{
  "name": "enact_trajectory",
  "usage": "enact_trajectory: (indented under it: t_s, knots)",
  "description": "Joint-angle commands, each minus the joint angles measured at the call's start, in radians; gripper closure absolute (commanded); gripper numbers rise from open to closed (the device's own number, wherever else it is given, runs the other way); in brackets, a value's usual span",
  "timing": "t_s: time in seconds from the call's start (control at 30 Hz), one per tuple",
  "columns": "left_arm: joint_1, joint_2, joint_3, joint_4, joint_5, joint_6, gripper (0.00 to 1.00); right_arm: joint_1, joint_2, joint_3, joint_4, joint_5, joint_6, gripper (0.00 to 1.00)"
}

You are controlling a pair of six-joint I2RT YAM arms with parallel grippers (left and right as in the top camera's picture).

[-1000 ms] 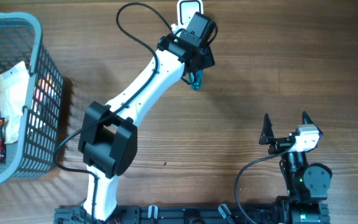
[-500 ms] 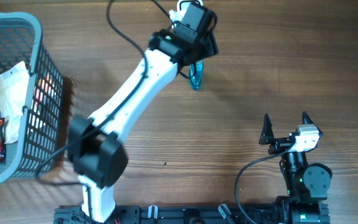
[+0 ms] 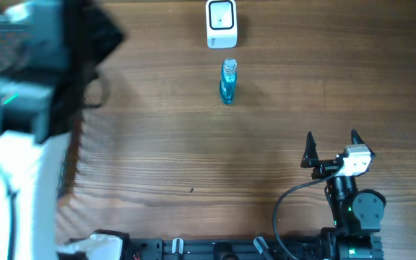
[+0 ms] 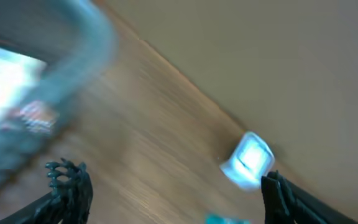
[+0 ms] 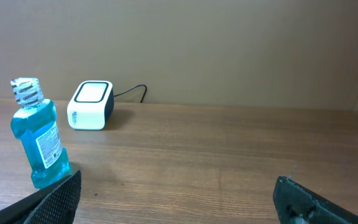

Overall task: Scan the item barcode
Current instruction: 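Set the bottle down in front of the scanner and release, then return the left gripper to the basket and grasp the clear bag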

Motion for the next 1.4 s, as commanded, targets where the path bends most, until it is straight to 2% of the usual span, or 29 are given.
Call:
enact_trajectory:
  t_s: [0.0, 0.1, 0.23, 0.33, 0.43, 0.47, 0.7, 0.8, 1.0, 1.37]
  knots:
    - [0.232, -0.093, 0.016, -0.072, -0.099, 0.007, 0.14, 0.005, -0.003, -0.001, 0.002, 0.013, 0.005, 0.0]
    - [0.397, -0.099, 0.015, -0.117, -0.099, 0.007, 0.13, 0.005, -0.003, -0.001, 0.002, 0.013, 0.005, 0.0]
    - [0.627, -0.045, 0.015, -0.169, -0.094, 0.007, 0.05, 0.005, -0.003, -0.001, 0.001, 0.013, 0.005, 0.0]
    - [0.716, 0.004, 0.015, -0.184, -0.05, 0.008, 0.0, 0.005, -0.003, -0.001, 0.002, 0.013, 0.005, 0.0]
    - [0.775, 0.072, 0.014, -0.208, 0.003, 0.008, 0.0, 0.005, -0.003, -0.001, 0.002, 0.013, 0.005, 0.0]
    - [0.782, 0.095, 0.014, -0.218, 0.005, 0.01, 0.0, 0.005, -0.003, -0.001, 0.002, 0.013, 0.005, 0.0]
    - [0.784, 0.279, 0.014, -0.225, 0.072, 0.258, 0.0, 0.005, -0.003, -0.001, 0.001, 0.013, 0.005, 0.0]
    - [0.784, 0.34, 0.014, -0.226, 0.089, 0.306, 0.0, 0.005, -0.003, -0.001, 0.002, 0.013, 0.005, 0.0]
    - [0.783, 0.454, 0.014, -0.235, 0.256, 0.451, 0.0, 0.005, -0.003, -0.001, 0.002, 0.013, 0.005, 0.0]
    - [0.779, 0.531, -0.048, -0.213, 0.245, 0.473, 0.0, 0.005, -0.003, -0.001, 0.002, 0.013, 0.005, 0.0]
